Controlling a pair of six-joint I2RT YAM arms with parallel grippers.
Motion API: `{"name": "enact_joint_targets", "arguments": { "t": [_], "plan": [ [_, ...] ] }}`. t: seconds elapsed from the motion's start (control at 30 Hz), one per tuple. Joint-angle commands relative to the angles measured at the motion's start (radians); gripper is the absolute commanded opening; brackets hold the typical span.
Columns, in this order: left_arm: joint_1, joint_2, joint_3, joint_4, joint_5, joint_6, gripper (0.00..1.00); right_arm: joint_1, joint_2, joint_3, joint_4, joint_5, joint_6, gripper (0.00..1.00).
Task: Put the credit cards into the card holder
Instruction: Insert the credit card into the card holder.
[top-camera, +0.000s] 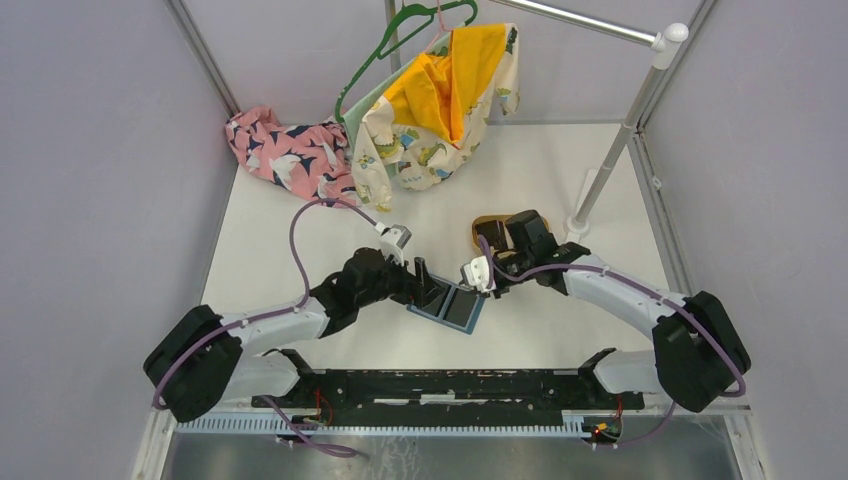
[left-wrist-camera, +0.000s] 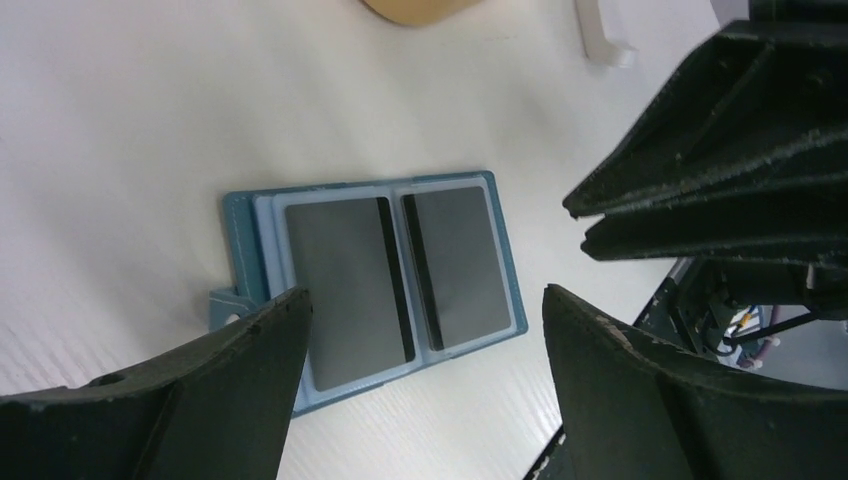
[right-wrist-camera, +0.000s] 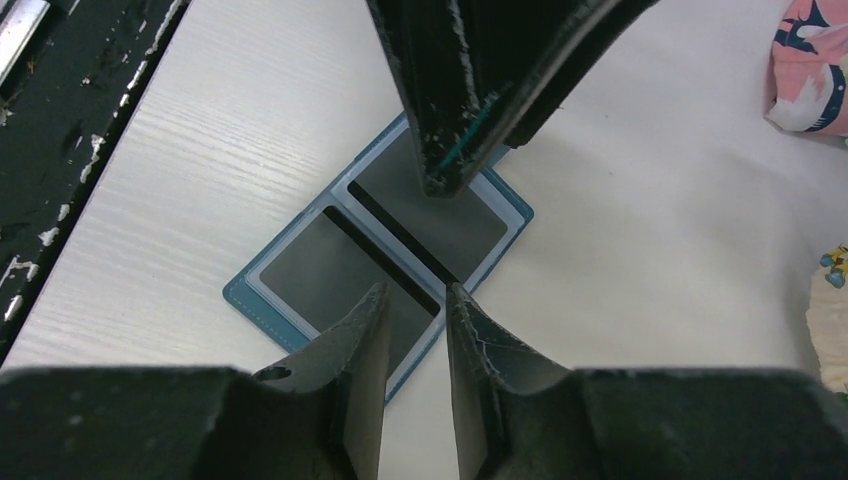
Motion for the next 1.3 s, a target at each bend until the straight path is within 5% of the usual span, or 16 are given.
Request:
{"name": "enact_joint_targets", "arguments": {
  "t": [0.0,0.27,0.5,0.9,1.13,1.27],
  "plan": [
    [0.048,0.077,0.056,0.084,0.063,0.050,0.87,0.041,0.031,0.002,0.056,0.089,0.008,0.31],
    [0.071,0.184,0.118,-0.012,0.037,0.093,0.71,0.132,0.170,0.043,0.074,0.228,0.060,0.24],
    [0.074,0.208,0.160,-0.131,-0.052,0.158,0.67,0.189,0.262,0.075,0.097,0.301,0.117,0.21],
    [0.080,0.218,0.144,-0.152,-0.007,0.147,0.56,0.188,0.279,0.083,0.052,0.424,0.055,0.20],
    [0.081,0.211,0.138,-0.160,0.011,0.119,0.50,0.238,0.223,0.104,-0.139,0.020,-0.121,0.21],
    [0.080,0.199,0.142,-0.161,0.019,0.105,0.49,0.377,0.279,0.136,-0.177,0.124,-0.148,0.22]
  ]
}}
